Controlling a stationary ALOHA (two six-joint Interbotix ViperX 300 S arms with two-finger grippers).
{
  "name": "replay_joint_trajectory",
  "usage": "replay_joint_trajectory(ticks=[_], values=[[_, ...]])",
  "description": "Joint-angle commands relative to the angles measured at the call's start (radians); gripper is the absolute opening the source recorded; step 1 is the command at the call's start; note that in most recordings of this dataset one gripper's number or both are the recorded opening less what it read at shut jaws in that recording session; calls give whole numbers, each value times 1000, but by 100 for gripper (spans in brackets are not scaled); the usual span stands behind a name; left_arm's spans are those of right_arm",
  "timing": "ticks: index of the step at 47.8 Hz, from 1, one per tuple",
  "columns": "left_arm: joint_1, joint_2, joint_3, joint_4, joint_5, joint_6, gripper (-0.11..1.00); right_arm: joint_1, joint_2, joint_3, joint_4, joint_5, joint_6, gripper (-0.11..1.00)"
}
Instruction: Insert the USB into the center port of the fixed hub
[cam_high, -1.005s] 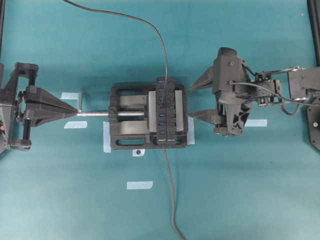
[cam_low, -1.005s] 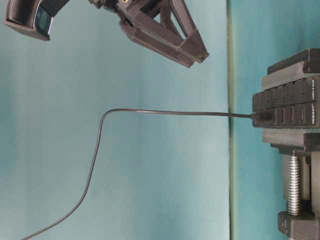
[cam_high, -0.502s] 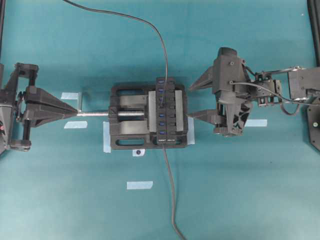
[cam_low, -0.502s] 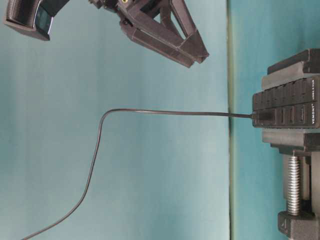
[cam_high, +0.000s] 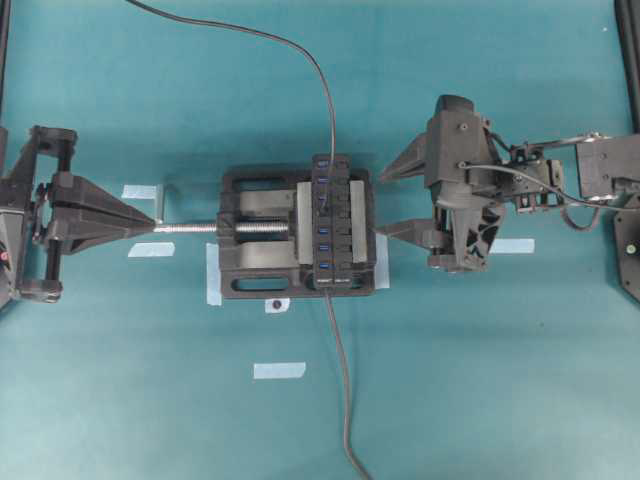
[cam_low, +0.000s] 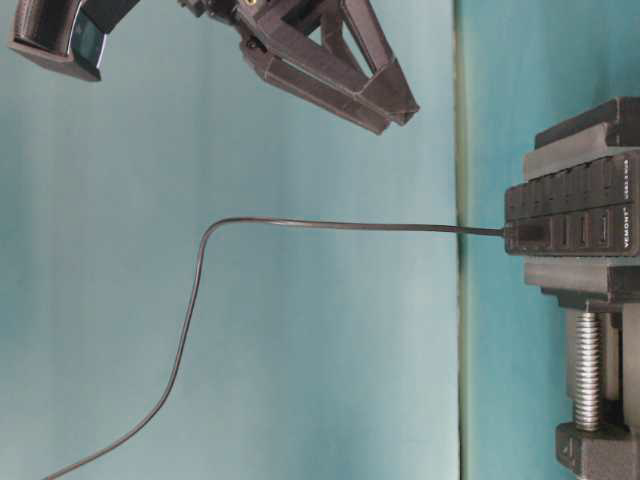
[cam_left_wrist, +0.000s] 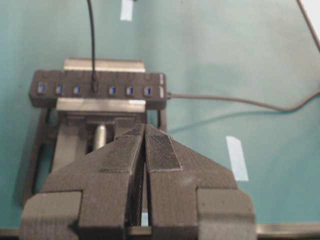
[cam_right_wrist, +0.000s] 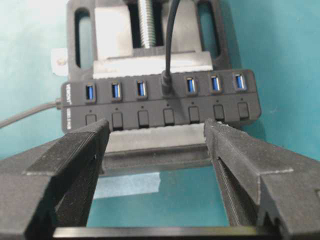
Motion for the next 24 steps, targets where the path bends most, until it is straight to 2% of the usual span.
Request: replay_joint_trajectory(ticks=[1,24], values=[[0,5,-17,0,-6,-2,0,6,-3,-8,2,-5,12,80],[-3,6,-15,0,-8,-2,0,6,3,-8,2,-5,12,80]])
